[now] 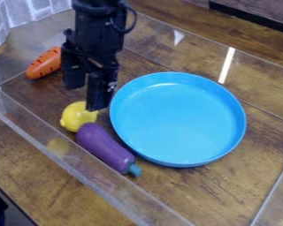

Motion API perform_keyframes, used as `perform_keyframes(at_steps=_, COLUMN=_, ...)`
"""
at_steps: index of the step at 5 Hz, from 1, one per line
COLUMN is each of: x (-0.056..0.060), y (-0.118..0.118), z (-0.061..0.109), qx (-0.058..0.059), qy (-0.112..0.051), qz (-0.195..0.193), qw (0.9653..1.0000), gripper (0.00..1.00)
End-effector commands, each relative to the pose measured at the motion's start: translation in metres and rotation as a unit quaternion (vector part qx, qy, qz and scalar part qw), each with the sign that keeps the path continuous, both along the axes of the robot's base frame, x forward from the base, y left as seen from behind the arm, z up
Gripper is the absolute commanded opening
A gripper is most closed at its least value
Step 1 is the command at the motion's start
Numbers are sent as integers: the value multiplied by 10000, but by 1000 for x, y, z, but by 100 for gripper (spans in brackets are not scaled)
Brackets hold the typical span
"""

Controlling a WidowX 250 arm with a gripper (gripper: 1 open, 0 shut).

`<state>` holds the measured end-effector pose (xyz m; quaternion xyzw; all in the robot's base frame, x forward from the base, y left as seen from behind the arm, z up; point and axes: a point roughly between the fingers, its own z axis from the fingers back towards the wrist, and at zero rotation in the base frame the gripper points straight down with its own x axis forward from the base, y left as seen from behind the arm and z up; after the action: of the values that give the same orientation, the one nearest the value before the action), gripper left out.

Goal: Put the lemon on the blue tray

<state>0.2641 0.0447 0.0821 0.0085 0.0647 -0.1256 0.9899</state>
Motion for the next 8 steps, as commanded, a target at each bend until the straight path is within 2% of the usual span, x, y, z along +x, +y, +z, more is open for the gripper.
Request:
perform_keyframes(at_steps=1, x=-3, y=6, z=-1, qx=67, qy=-153, qz=-77, qw=9998, gripper=100)
perform_keyframes(at_steps=3, x=-7, y=4, z=-19, qx=122, qy=-180, qz=-36, qw=9998, gripper=100)
perform_keyframes(at_steps=4, x=-6, y=3, z=-37, qx=144, qy=-210, qz=-461, qw=9986, gripper=100)
perform_keyframes(at_steps=5, x=-4, y=2, z=-54, qx=159, qy=-256, qz=-880, qw=9957, gripper=100)
perform_keyframes(at_steps=6, x=0, y=-4, z=-53, qx=175, qy=-339, qz=-954, qw=9947, gripper=0)
perform_keyframes(at_steps=7, x=12, y=-6, z=-40, qx=258, qy=-515, qz=-880, qw=9945, gripper=0)
perform_keyframes(at_steps=8, x=15, y=-4, z=-42, qx=330, qy=-563, qz=-566, qw=9963, gripper=0)
